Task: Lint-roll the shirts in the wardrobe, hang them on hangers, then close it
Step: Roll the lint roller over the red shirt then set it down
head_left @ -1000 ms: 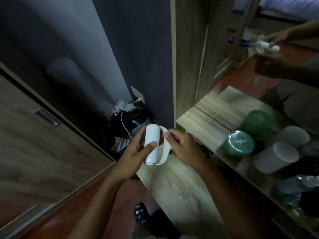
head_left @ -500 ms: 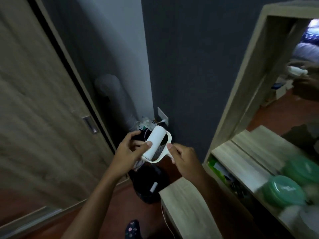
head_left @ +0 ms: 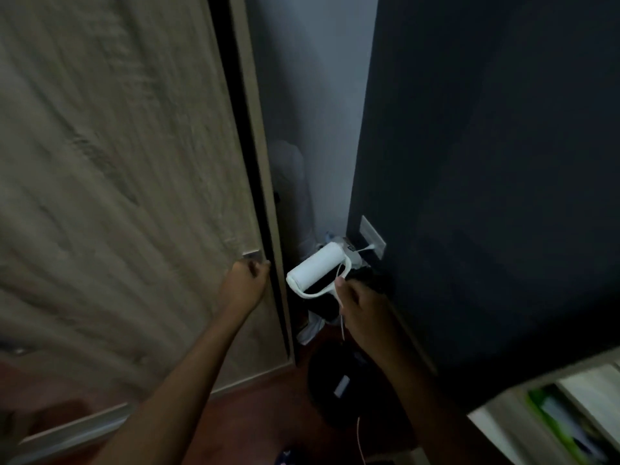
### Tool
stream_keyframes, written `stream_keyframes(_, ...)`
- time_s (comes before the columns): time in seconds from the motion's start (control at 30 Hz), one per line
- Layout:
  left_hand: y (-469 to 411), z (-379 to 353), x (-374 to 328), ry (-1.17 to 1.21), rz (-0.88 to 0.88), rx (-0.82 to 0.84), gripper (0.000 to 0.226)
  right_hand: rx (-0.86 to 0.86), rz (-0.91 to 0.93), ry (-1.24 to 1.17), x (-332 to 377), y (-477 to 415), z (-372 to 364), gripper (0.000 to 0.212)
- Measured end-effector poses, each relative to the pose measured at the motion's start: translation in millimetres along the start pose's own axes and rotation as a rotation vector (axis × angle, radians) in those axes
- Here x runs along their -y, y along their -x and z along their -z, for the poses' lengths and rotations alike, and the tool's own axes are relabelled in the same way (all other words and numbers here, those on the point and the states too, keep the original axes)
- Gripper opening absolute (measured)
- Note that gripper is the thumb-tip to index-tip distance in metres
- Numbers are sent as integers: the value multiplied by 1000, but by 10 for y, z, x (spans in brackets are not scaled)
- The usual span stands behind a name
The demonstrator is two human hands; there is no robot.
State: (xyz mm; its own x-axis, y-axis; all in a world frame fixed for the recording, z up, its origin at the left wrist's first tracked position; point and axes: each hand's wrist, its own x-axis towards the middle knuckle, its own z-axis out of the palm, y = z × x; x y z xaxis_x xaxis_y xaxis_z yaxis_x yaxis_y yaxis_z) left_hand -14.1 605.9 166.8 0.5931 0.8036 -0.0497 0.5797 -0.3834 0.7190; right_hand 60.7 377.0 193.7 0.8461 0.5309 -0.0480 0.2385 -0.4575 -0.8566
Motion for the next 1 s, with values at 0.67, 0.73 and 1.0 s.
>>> stream_keyframes(0.67,-709,-1,480,-464,-19,66,17,162,-49,-91,303,-733,-980,36)
stream_keyframes(0.73,-673,48,487,-475,28,48,16,189,1,-64,349,-767,-1030,35)
stream_keyframes(1.0,-542,370,766,-436,218,-140,20,265,145,-36,563,-894,-1306,42)
